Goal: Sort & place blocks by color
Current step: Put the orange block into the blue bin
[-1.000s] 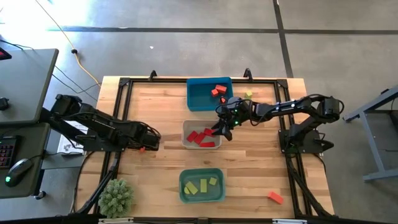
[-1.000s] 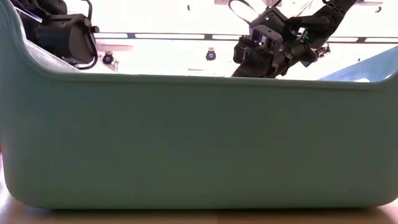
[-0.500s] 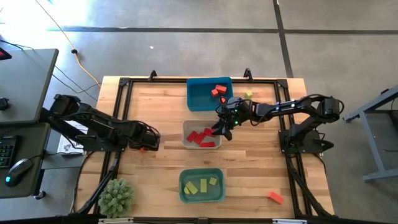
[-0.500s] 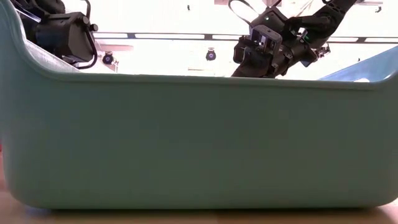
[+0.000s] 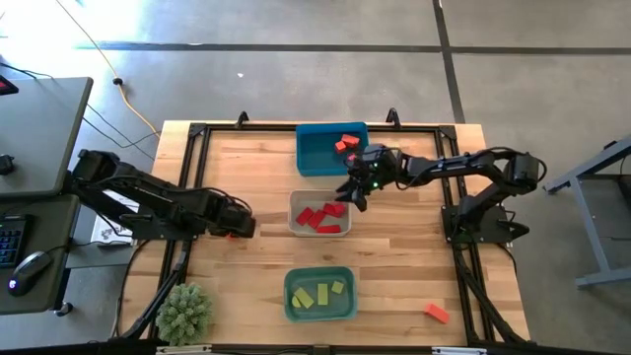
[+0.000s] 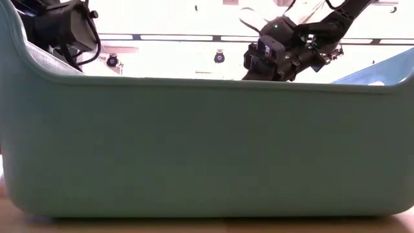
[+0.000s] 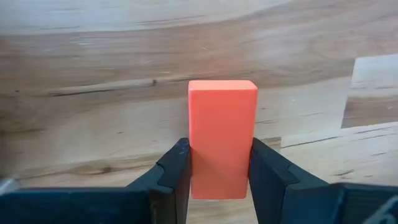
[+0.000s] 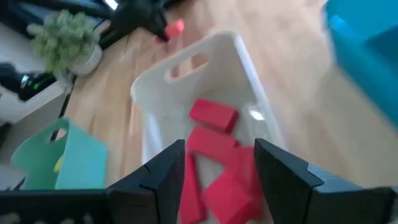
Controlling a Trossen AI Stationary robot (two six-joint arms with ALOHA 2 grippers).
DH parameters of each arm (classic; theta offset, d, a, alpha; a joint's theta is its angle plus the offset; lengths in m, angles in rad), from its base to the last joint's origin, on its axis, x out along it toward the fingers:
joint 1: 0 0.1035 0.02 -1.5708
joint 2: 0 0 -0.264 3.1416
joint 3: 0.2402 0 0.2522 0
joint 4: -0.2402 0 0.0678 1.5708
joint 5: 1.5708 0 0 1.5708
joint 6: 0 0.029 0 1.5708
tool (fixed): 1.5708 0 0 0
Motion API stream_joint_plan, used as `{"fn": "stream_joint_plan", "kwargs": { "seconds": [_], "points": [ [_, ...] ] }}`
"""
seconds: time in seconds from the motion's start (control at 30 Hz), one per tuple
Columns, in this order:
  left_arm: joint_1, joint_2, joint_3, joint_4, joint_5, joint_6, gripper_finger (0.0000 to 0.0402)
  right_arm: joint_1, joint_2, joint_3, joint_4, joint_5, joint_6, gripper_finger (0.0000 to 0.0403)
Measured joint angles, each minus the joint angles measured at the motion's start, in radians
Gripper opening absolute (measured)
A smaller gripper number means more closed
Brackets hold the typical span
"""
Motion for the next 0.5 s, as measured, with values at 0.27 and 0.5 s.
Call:
{"fn": "stream_joint_plan", "kwargs": {
  "seconds": [0.27,0.5],
  "points": [
    [0.016,-0.095,0.0,0.176,-0.111,-0.001,0.0099,-0.077,0.0,0.115,-0.002,-0.019,-0.105,0.0179],
    [0.081,-0.137,0.001,0.352,-0.255,0.069,0.0099,-0.13,0.0,0.276,-0.173,0.006,-0.314,0.0179]
  ]
}}
